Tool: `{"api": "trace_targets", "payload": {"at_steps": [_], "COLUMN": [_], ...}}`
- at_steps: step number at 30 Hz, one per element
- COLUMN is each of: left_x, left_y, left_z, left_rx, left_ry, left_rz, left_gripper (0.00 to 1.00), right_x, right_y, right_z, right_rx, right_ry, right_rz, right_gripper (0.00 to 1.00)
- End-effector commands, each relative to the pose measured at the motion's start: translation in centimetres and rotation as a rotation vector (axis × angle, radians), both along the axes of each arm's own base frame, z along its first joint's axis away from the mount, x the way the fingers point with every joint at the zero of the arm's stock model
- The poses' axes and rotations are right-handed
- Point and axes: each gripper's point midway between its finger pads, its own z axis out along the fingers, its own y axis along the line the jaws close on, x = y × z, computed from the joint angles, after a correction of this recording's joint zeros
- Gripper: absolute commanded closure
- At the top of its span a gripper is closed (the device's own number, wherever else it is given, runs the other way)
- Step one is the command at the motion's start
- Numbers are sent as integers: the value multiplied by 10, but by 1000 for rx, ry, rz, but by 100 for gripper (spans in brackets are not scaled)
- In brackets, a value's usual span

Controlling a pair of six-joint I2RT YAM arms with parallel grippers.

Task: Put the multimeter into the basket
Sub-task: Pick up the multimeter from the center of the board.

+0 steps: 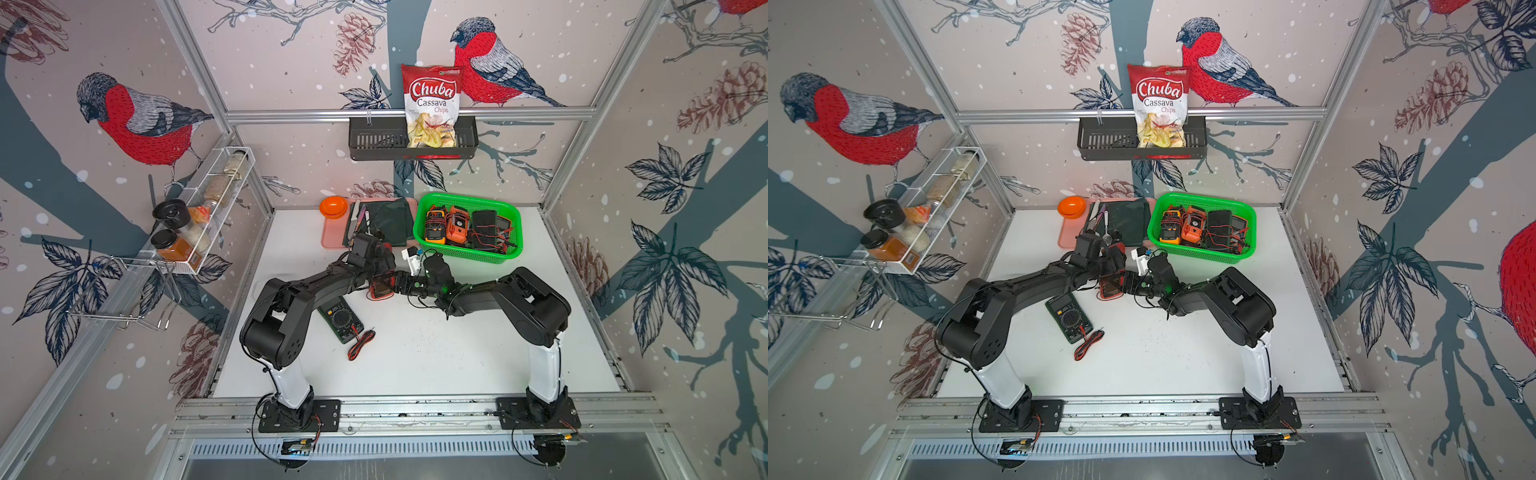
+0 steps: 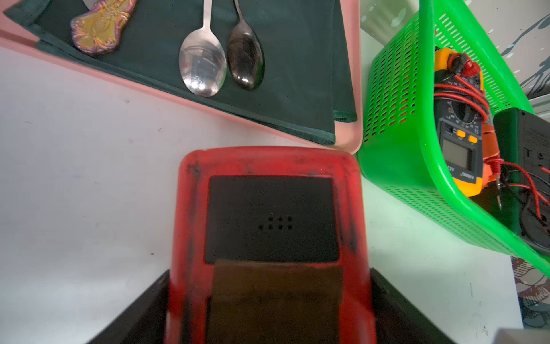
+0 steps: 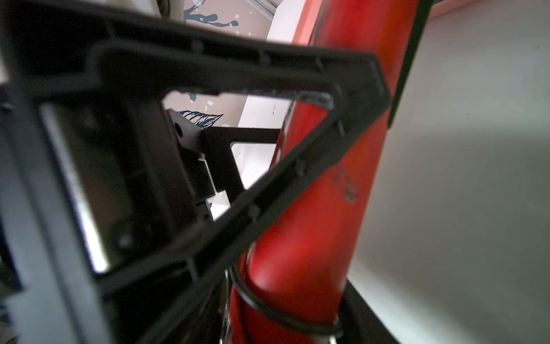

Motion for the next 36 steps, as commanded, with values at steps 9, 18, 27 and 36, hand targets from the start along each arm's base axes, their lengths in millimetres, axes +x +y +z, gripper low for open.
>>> {"api": "trace_targets", "payload": {"at_steps": [9, 18, 27, 36], "left_x": [4, -16, -39, -44], "left_y": [-15, -23, 27, 42], "left_z": [43, 129, 162, 145], "left_rx": [-95, -176, -99, -72], "left_ry": [-108, -272, -435, -445], "left_rz": [-51, -162, 0, 50], "left_gripper": [2, 2, 1, 2], "right_x": [6, 26, 67, 124], "right_y": [-22, -67, -154, -236], "right_z": [17, 52, 118, 139], "right_rx": [37, 51, -42, -122], "right_ry": [-16, -75, -245, -258], "right_rz": [-64, -168, -368, -513], "right_gripper": [89, 89, 90, 90]}}
